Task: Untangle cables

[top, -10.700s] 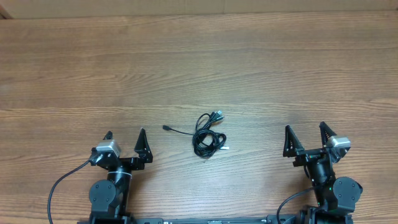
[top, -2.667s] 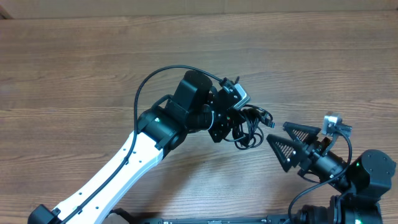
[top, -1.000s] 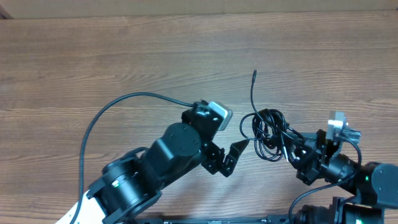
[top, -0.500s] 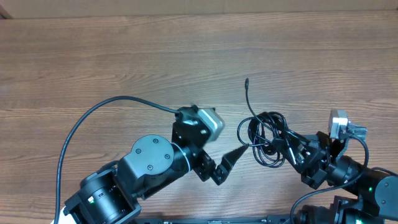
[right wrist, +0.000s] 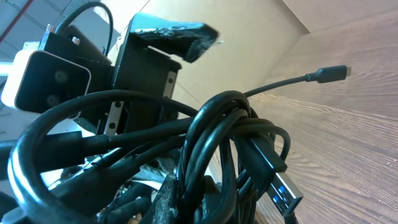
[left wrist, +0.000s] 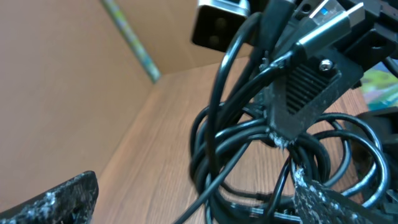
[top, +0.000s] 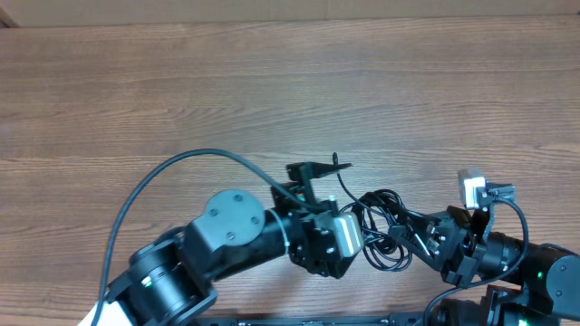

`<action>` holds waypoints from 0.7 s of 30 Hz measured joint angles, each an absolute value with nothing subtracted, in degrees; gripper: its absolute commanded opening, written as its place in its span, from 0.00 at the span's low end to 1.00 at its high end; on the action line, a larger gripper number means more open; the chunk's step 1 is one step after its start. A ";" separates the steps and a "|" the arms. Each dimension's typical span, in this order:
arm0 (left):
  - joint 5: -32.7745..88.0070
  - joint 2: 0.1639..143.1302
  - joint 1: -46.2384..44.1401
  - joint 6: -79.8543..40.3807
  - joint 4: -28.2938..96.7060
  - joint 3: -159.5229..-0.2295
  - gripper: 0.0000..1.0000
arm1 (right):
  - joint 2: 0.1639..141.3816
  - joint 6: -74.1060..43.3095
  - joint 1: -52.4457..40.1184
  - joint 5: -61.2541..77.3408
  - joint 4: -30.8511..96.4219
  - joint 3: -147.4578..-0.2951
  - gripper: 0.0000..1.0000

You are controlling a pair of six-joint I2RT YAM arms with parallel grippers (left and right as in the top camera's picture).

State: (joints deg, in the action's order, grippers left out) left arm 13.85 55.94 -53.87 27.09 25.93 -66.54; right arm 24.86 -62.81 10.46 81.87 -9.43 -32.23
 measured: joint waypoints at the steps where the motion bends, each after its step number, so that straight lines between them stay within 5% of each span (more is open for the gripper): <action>1: 15.44 57.19 -53.87 27.46 25.17 -66.54 0.96 | 24.86 -62.87 10.46 82.04 -9.43 -32.23 0.04; 3: 18.04 59.51 -53.87 27.90 22.98 -66.54 0.69 | 24.86 -62.96 10.46 82.15 -9.41 -32.23 0.04; 10: 19.99 62.57 -53.87 29.41 20.84 -66.54 0.09 | 24.86 -62.98 10.46 82.19 -9.32 -32.23 0.04; 16: 20.01 62.81 -53.63 30.24 21.21 -66.54 0.04 | 24.86 -63.02 10.46 82.02 -9.30 -32.25 0.07; 18: 19.99 62.83 -53.63 30.22 21.32 -66.54 0.04 | 24.86 -63.11 10.46 82.06 -9.34 -32.25 0.30; 20: 19.49 62.92 -53.65 29.43 21.52 -66.54 0.04 | 24.86 -63.00 10.46 82.17 -9.17 -32.25 0.79; 21: 17.93 62.92 -53.65 27.75 21.82 -66.54 0.04 | 24.86 -62.98 10.46 82.28 -9.17 -32.25 0.92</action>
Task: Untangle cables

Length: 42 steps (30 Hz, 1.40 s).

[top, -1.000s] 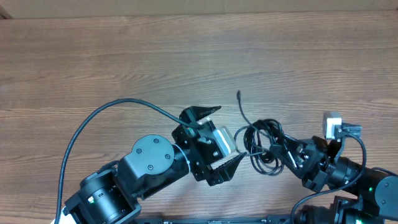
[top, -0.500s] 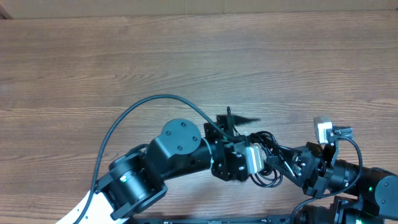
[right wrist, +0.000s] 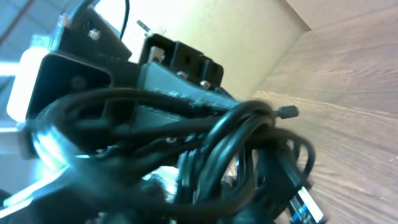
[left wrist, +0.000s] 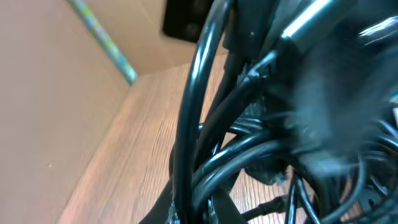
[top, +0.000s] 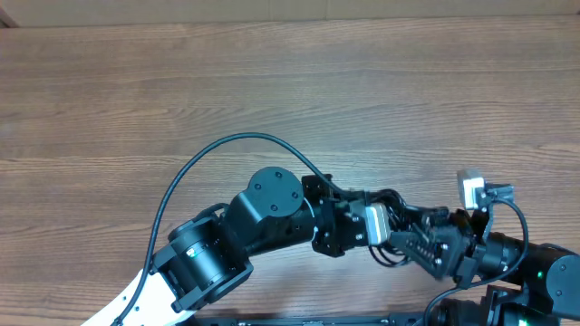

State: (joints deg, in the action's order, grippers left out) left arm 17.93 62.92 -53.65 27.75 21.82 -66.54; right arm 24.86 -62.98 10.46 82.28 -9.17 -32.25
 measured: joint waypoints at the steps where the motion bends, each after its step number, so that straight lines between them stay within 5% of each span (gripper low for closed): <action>1: 15.59 62.92 -53.65 25.69 22.20 -66.54 0.04 | 24.86 -62.94 10.46 82.28 -9.19 -32.25 0.99; 8: -8.43 62.92 -53.63 4.19 23.09 -66.54 0.04 | 24.86 -61.93 10.46 81.87 -7.01 -32.25 1.00; 12: -11.94 62.92 -53.63 0.58 22.70 -66.54 0.04 | 25.61 -59.83 10.46 77.80 2.31 -32.47 0.98; 24: -0.25 62.92 -53.63 16.01 21.98 -66.54 0.04 | 29.58 -58.65 10.48 74.46 -1.58 -32.47 0.43; 29: 4.47 62.92 -53.60 17.15 20.45 -66.54 0.04 | 29.85 -58.35 10.48 73.80 -1.65 -32.47 0.04; 42: -4.27 63.86 -55.42 7.05 18.74 -66.13 0.08 | 30.30 -49.28 10.41 70.15 10.37 -32.91 0.04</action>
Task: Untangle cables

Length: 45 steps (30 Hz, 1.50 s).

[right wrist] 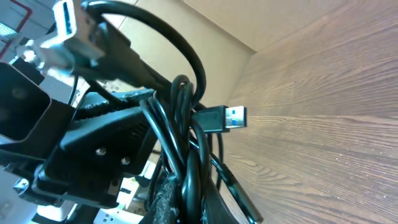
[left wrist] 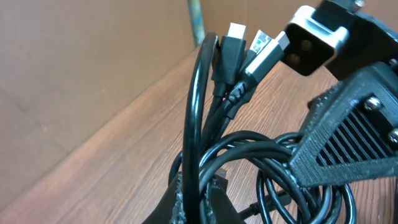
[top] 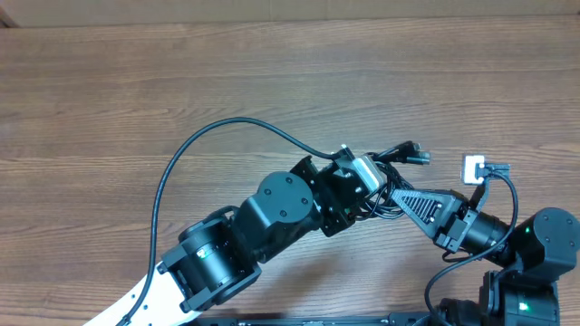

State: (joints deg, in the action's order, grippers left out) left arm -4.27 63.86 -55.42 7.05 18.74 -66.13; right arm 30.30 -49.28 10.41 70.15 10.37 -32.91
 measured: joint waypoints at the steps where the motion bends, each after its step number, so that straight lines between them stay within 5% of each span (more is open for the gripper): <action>1: -4.93 63.88 -55.44 6.00 18.50 -66.13 0.08 | 30.35 -49.19 10.41 69.89 10.39 -32.91 0.04; 4: -7.84 63.88 -55.46 2.52 17.52 -66.13 0.31 | 30.44 -48.99 10.41 69.10 10.79 -32.91 0.04; 9: -16.12 63.35 -53.58 -2.68 15.42 -66.24 0.37 | 30.55 -48.75 10.46 68.60 11.64 -32.82 0.04; 10: -16.58 63.33 -53.58 -2.92 15.42 -66.26 0.64 | 30.55 -48.73 10.46 68.58 11.66 -32.82 0.04; 15: -17.58 63.31 -53.58 -4.43 17.12 -66.37 0.98 | 30.55 -48.40 10.46 66.92 11.64 -32.82 0.04; 30: -12.43 58.78 -53.60 -1.76 24.38 -66.43 1.00 | 32.99 -50.81 10.46 59.59 16.75 -32.82 0.04; 38: -8.86 58.70 -53.60 -5.82 26.98 -66.43 1.00 | 33.43 -72.66 10.46 52.97 10.07 -32.67 0.04; 45: -8.10 62.17 -53.60 -22.00 27.35 -66.43 1.00 | 33.43 -86.32 10.46 52.51 9.06 -32.67 0.04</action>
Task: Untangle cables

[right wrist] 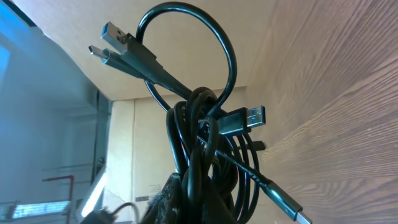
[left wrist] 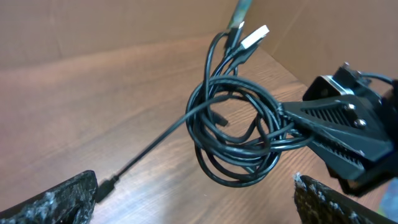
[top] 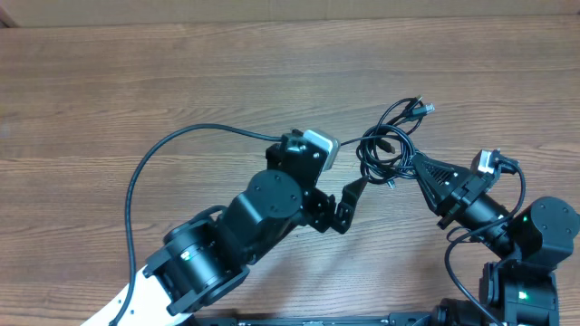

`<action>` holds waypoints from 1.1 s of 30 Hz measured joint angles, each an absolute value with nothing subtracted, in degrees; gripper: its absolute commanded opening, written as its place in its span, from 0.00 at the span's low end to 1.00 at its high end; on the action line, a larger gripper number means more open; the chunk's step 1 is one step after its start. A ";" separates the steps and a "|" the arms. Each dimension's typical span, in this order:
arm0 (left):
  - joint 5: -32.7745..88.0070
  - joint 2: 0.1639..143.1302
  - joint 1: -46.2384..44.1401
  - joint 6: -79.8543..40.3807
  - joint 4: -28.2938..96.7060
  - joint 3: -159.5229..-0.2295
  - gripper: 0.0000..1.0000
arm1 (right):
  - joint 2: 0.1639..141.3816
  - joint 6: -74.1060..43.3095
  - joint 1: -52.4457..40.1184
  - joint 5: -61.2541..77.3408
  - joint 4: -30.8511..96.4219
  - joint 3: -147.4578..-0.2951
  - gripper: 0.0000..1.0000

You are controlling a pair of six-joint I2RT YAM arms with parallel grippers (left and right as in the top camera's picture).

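A knot of black cables [top: 388, 145] is coiled into loops, with USB plugs [top: 419, 109] sticking out at the far side. My right gripper [top: 419, 167] is shut on the coil's edge; in the right wrist view the strands [right wrist: 205, 137] run down between its fingers [right wrist: 186, 199]. My left gripper [top: 349, 204] is open just left of the coil and holds nothing. The left wrist view shows its fingertips [left wrist: 56, 196] spread wide, the coil [left wrist: 239, 134] ahead of them. One loose strand ends in a small plug [left wrist: 107, 186] near the left fingertip.
The wooden table [top: 181, 81] stretches out on all sides. The left arm's own black lead [top: 181, 158] arcs over the table to the left. Cardboard walls [left wrist: 124, 25] stand at the table's far edge.
My left gripper was shut on strands of the knot; now it is open and back from it. The right gripper has carried the coil farther away and to the right.
First my right gripper held the knot near the table's front with the left gripper open beside it. Then the left gripper was shut on some strands. Both held the knot farther up the table. Now only the right one holds it.
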State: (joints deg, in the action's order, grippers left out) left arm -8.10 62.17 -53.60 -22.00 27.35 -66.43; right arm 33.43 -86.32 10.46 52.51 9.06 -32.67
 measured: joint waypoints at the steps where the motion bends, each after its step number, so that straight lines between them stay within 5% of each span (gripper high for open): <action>1: -8.10 62.54 -53.60 -24.25 27.44 -66.43 1.00 | 33.45 -87.13 10.46 52.49 8.58 -32.67 0.04; 26: -5.69 63.09 -53.58 -51.42 23.62 -66.46 0.99 | 33.50 -94.67 10.46 59.70 -1.19 -32.62 0.04; 33: -1.98 66.59 -53.58 -53.91 19.57 -66.48 0.66 | 33.50 -94.65 10.46 63.92 -3.84 -32.62 0.04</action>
